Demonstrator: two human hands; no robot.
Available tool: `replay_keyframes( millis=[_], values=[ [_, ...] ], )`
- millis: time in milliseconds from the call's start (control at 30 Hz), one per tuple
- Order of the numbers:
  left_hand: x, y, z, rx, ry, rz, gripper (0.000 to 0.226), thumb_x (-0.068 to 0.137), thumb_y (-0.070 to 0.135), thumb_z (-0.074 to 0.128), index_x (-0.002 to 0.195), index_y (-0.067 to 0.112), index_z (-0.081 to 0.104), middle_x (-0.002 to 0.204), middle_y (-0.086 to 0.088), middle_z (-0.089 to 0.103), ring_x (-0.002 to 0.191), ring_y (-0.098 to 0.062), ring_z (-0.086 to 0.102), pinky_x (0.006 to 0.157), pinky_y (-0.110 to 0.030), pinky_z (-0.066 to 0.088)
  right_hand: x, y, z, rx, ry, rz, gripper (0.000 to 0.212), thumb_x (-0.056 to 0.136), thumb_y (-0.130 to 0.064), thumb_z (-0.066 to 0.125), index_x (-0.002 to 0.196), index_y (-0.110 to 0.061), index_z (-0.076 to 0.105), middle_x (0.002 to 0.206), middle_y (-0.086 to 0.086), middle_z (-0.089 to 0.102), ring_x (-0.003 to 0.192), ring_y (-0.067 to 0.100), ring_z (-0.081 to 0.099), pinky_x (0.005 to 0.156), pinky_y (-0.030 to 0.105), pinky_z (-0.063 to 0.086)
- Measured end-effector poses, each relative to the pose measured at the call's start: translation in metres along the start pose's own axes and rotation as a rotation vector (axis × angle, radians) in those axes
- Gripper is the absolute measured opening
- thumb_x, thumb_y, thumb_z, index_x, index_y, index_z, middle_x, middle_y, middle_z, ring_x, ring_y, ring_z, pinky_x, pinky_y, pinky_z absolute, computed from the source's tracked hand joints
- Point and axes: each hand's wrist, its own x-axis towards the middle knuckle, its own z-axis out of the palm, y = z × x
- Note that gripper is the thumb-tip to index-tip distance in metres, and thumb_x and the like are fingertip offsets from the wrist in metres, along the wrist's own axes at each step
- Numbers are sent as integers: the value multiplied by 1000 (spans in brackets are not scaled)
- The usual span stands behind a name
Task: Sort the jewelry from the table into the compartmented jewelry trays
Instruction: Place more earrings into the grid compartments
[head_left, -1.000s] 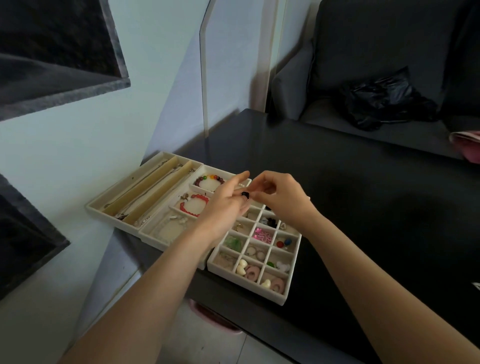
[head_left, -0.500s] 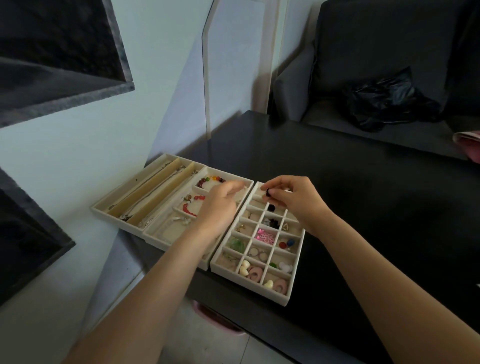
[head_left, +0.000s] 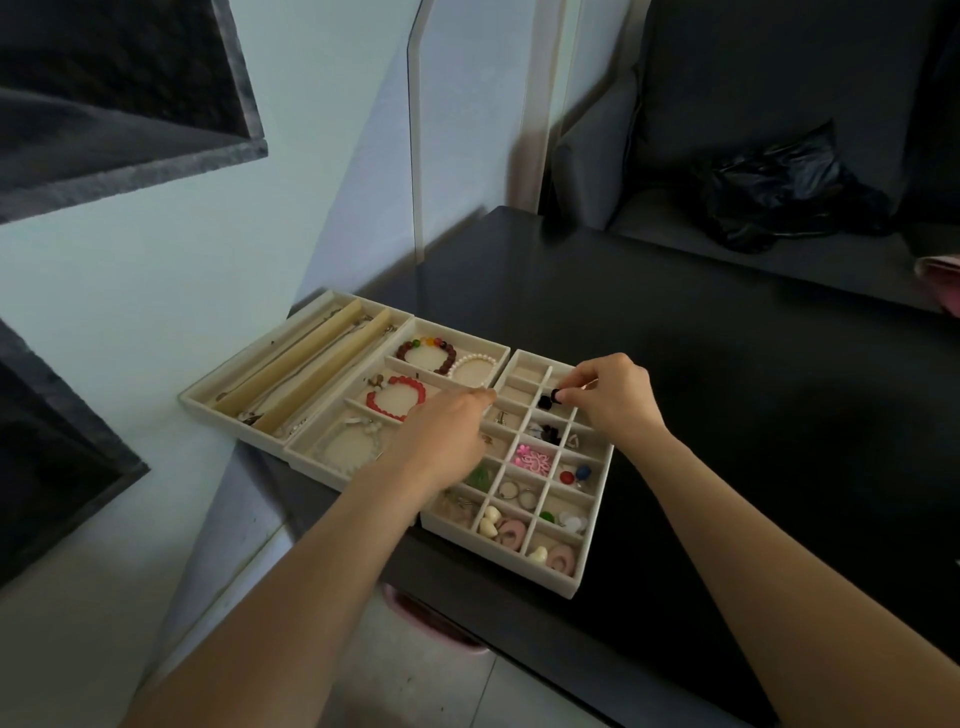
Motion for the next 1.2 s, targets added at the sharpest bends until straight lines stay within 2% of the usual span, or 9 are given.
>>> replay_keyframes(
  millis=[133, 300, 400, 600, 867, 1033, 1200],
  values=[
    [-1, 1, 0, 6, 0, 10, 56, 91, 2, 47, 144, 18, 36, 138, -3, 50, 122, -18, 50, 99, -31, 42, 7, 6, 12, -87, 37, -5, 8, 82, -12, 70, 80, -19, 68, 115, 5, 59, 89, 9, 59, 59, 12, 37],
    [0, 0, 1, -5, 9, 16, 57, 91, 0, 47, 144, 18, 35, 141, -3, 47, 126, -18, 47, 102, -32, 40, 12, 9, 22, -209, 54, 50, 12, 81, -13, 71, 93, -13, 72, 119, 8, 55, 99, 18, 59, 77, 29, 53],
    [1, -1, 2, -6, 12, 17, 56, 91, 1, 48, 143, 18, 37, 139, -3, 49, 123, -18, 49, 100, -32, 42, 14, 7, 25, -238, 88, 88, 21, 81, -14, 72, 101, -10, 69, 116, 8, 55, 98, 19, 59, 78, 35, 56],
    [3, -4, 5, -21, 6, 17, 55, 90, 4, 50, 142, 19, 38, 135, -2, 51, 118, -17, 52, 96, -30, 45, 9, 2, 25, -294, 114, 90, 22, 84, -16, 69, 104, -10, 67, 115, 8, 53, 93, 20, 59, 73, 34, 56],
    [4, -5, 7, -8, 18, 37, 52, 89, 2, 50, 140, 15, 43, 129, -3, 54, 116, -18, 53, 94, -29, 46, -3, -5, 22, -431, 146, 18, 13, 87, -15, 64, 100, -11, 63, 113, 8, 47, 95, 22, 55, 88, 42, 49],
    [6, -8, 8, -14, 19, 46, 47, 90, 6, 52, 136, 16, 47, 122, -2, 58, 109, -16, 56, 92, -29, 48, -7, -7, 18, -467, 144, -21, 14, 88, -14, 61, 102, -13, 57, 111, 7, 44, 95, 21, 52, 88, 41, 43],
    [7, -9, 10, -6, 30, 52, 48, 91, 7, 52, 138, 17, 45, 124, -1, 58, 111, -16, 56, 94, -31, 48, -3, -4, 13, -404, 67, -47, 21, 88, -17, 61, 108, -16, 54, 108, 5, 50, 95, 20, 55, 91, 42, 48]
  ],
)
